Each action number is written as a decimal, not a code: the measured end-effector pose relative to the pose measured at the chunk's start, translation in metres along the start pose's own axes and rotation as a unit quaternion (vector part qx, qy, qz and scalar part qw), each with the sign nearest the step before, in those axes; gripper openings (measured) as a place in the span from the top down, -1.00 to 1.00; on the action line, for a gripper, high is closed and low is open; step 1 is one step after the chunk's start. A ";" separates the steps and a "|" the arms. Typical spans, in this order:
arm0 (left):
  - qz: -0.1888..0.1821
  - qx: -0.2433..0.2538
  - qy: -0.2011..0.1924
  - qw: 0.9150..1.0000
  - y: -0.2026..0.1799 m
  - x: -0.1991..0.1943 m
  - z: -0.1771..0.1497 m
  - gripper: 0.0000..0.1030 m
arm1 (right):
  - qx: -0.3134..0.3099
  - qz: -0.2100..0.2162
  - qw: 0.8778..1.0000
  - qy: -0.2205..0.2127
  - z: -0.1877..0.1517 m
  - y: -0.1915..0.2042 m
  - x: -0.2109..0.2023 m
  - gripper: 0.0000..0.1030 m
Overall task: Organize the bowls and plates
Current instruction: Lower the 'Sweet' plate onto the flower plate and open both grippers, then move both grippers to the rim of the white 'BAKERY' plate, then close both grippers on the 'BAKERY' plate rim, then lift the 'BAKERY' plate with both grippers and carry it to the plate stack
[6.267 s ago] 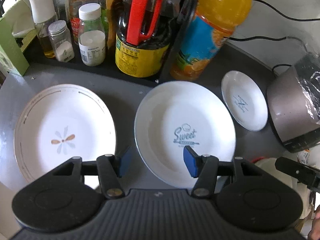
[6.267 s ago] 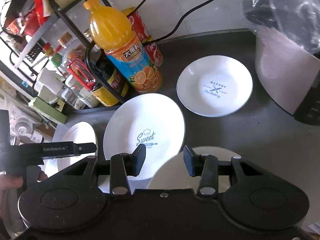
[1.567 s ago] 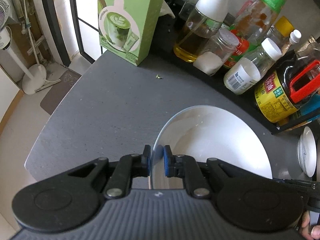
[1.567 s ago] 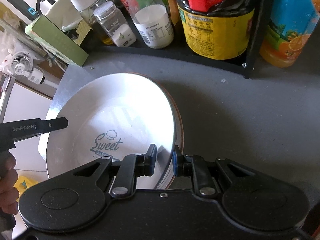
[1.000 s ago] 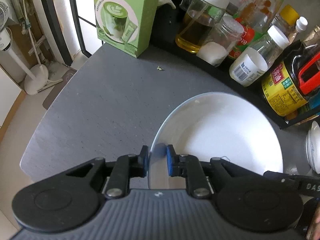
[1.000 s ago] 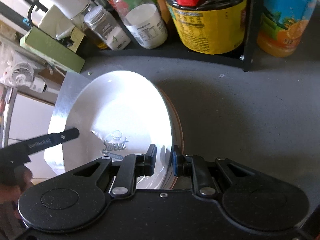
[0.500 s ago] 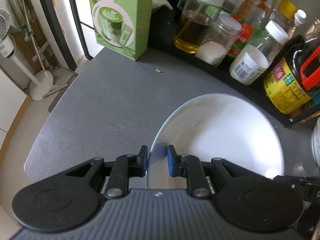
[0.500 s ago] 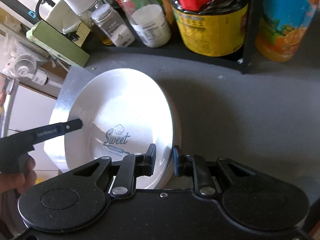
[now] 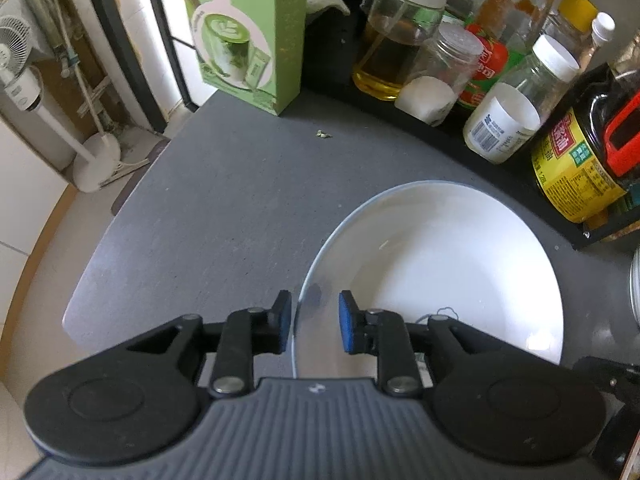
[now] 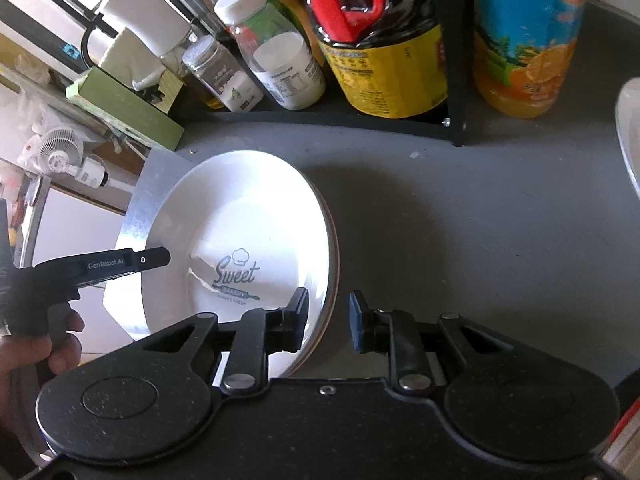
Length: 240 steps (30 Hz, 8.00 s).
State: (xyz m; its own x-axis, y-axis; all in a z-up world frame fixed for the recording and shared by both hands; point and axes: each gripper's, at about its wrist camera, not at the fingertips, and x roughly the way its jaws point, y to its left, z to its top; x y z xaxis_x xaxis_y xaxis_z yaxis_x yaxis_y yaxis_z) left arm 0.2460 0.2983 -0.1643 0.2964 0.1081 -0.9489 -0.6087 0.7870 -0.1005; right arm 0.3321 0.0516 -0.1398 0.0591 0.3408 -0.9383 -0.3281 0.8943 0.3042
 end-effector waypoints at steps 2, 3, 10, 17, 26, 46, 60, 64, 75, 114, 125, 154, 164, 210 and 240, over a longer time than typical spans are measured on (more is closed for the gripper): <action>0.012 0.000 -0.006 1.000 -0.002 -0.007 -0.002 0.38 | 0.002 0.003 1.000 -0.004 -0.002 -0.004 -0.005 0.24; 0.017 0.001 -0.013 1.000 -0.003 -0.011 -0.002 0.33 | 0.002 0.003 1.000 -0.007 -0.003 -0.005 -0.008 0.12; 0.016 0.014 -0.037 0.999 -0.020 -0.033 -0.003 0.07 | -0.012 -0.001 0.999 -0.030 -0.011 -0.016 -0.028 -0.20; -0.012 0.027 -0.063 0.998 -0.052 -0.056 -0.008 0.04 | -0.029 0.012 0.998 -0.059 -0.022 -0.024 -0.054 -0.54; -0.046 0.048 -0.092 0.994 -0.094 -0.086 -0.022 0.03 | -0.035 0.031 0.994 -0.097 -0.032 -0.044 -0.087 -0.94; -0.089 0.117 -0.124 0.981 -0.194 -0.131 -0.067 -1.00 | 0.044 0.018 0.983 -0.174 -0.073 -0.133 -0.160 -1.00; -0.119 0.177 -0.120 0.970 -0.257 -0.142 -0.085 -1.00 | 0.097 -0.031 0.969 -0.225 -0.102 -0.181 -0.198 -1.00; -0.121 0.190 -0.116 0.967 -0.270 -0.141 -0.084 -1.00 | 0.099 -0.061 0.964 -0.239 -0.104 -0.191 -0.203 -1.00; -0.119 0.211 -0.110 0.964 -0.294 -0.119 -0.075 -0.95 | 0.027 -0.144 0.958 -0.248 -0.087 -0.193 -0.192 -0.83; -0.146 0.154 -0.015 0.977 -0.342 0.027 -0.045 0.41 | -0.046 -0.212 0.971 -0.103 -0.013 -0.239 -0.108 -0.17; -0.136 0.194 0.013 0.971 -0.350 0.029 -0.041 0.71 | -0.074 -0.215 0.969 -0.095 -0.006 -0.222 -0.106 -0.17; -0.091 0.194 0.023 0.976 -0.273 0.015 -0.035 0.75 | 0.011 -0.130 0.991 -0.025 0.022 -0.237 -0.061 -0.17; -0.087 0.176 0.035 0.980 -0.299 0.027 -0.032 0.76 | 0.043 -0.109 0.993 -0.006 0.037 -0.248 -0.048 0.08; -0.111 0.073 0.020 0.991 -0.230 0.010 -0.035 0.79 | 0.020 -0.058 0.998 -0.008 0.033 -0.187 -0.063 0.70; -0.089 0.002 -0.022 0.996 -0.121 -0.031 -0.012 0.79 | -0.028 -0.004 1.000 0.003 0.037 -0.082 -0.036 0.72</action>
State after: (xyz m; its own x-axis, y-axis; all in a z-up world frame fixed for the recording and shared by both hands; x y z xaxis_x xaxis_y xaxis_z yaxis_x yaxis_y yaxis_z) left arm 0.3023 0.1925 -0.1264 0.4310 -0.0076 -0.9023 -0.5401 0.7989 -0.2647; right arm 0.3920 -0.0229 -0.1248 0.0559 0.3321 -0.9416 -0.3798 0.8792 0.2875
